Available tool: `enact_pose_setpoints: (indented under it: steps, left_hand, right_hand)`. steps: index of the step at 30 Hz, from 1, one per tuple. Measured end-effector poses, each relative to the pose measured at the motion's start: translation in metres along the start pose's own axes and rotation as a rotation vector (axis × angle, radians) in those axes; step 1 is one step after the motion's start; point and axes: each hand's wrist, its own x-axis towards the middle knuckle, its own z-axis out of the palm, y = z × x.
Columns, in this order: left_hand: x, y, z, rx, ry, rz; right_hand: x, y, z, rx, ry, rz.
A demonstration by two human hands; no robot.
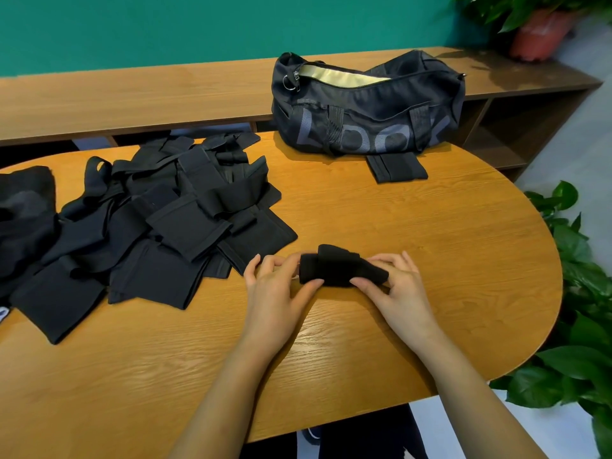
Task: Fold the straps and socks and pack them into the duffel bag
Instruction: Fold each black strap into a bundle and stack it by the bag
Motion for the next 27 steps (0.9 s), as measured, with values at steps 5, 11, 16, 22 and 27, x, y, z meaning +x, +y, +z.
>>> enact_pose_setpoints:
  steps: [5, 11, 16, 22, 27]
  left_hand:
    - [0.0009, 0.0016, 0.0000, -0.001, 0.033, -0.072]
    - [0.0001, 0.0013, -0.0010, -0.013, 0.038, -0.104]
    - [0.0006, -0.0002, -0.0011, 0.012, 0.010, -0.009]
    - [-0.0007, -0.0026, -0.0011, 0.057, -0.110, 0.057]
    - [-0.0002, 0.0010, -0.0020, 0.081, -0.080, 0.057]
  right_hand:
    - [0.0000, -0.0054, -0.0015, 0.037, 0.004, 0.072]
    - [0.0022, -0.0056, -0.0017, 0.027, -0.004, 0.159]
    - [0.0018, -0.0054, -0.0013, -0.082, 0.014, 0.093]
    - [0.0022, -0.0071, -0.0026, -0.048, -0.064, 0.133]
    - [-0.0027, -0.0101, -0.0055, 0.075, -0.028, 0.077]
